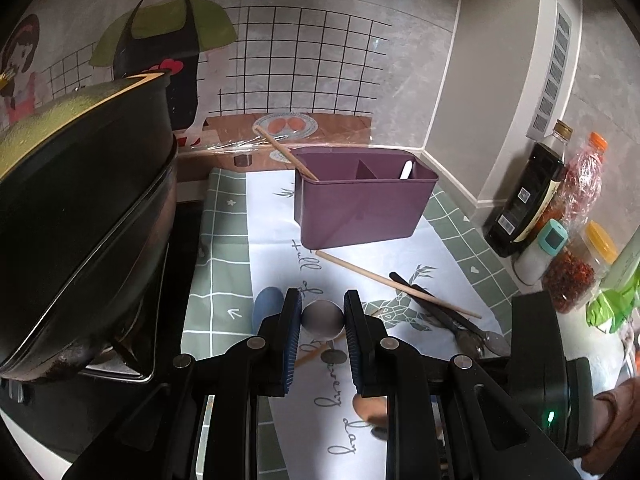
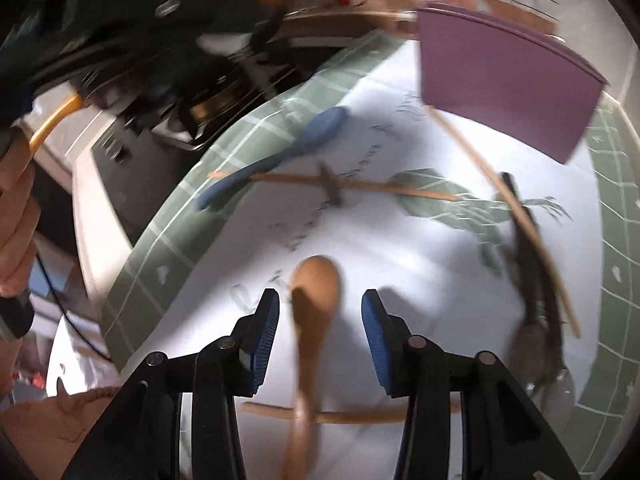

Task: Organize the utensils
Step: 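Raise the small metal spoon with the left tool while the right tool raises the wooden spoon, then carry the metal spoon and wooden spoon over the purple caddy with both tools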

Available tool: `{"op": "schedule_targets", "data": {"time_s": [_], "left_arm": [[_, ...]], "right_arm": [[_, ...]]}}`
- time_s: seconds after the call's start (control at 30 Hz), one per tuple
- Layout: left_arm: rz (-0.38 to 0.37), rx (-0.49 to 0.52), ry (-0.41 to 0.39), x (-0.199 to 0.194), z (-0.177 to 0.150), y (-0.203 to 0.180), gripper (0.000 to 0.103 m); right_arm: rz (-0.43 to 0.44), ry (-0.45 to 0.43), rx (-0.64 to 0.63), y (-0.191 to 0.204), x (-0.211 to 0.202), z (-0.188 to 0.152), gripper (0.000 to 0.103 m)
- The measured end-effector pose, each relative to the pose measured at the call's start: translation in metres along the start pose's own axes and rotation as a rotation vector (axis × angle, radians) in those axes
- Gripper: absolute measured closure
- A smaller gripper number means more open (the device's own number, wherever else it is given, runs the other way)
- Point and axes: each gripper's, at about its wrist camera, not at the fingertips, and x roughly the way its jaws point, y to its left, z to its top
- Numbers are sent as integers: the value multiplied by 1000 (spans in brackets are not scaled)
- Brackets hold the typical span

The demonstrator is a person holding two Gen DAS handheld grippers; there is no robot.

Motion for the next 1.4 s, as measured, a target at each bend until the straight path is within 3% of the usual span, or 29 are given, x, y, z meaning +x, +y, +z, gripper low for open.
{"op": "schedule_targets", "data": {"time_s": [0.1, 0.2, 0.23, 0.3, 0.4, 0.67, 0.9, 1.03, 1.27, 1.4], "left_arm": [[-6, -3, 0, 0, -1, 2, 81], [-10, -9, 2, -1, -2, 4, 81], [-11, -9, 1, -1, -3, 4, 81], [-11, -14, -1, -2, -3, 4, 81], [-17, -19, 3, -3, -2, 5, 81], [-17, -2, -15, -7, 9, -7, 81], [-26, 27, -40, -16, 32, -29, 81], [-43, 32, -81, -30, 62, -39, 81], [-48, 74, -211, -72, 162, -59, 81], [-14, 109, -300, -93, 207, -68, 81]], "right_arm": [[-69, 40, -33, 7, 12, 4, 62], [-109, 69, -43, 11, 20, 6, 68], [-127, 73, -69, 15, 21, 6, 78], [-153, 64, -109, 19, 19, 6, 78], [-179, 5, -114, 9, 3, 6, 78], [-219, -192, 72, -74, -62, 20, 78], [-248, -279, 100, -92, -96, 24, 78], [-269, -363, 68, -91, -131, 40, 79], [-382, -569, -20, -89, -228, 108, 79], [-444, -691, -31, -93, -276, 144, 79]]}}
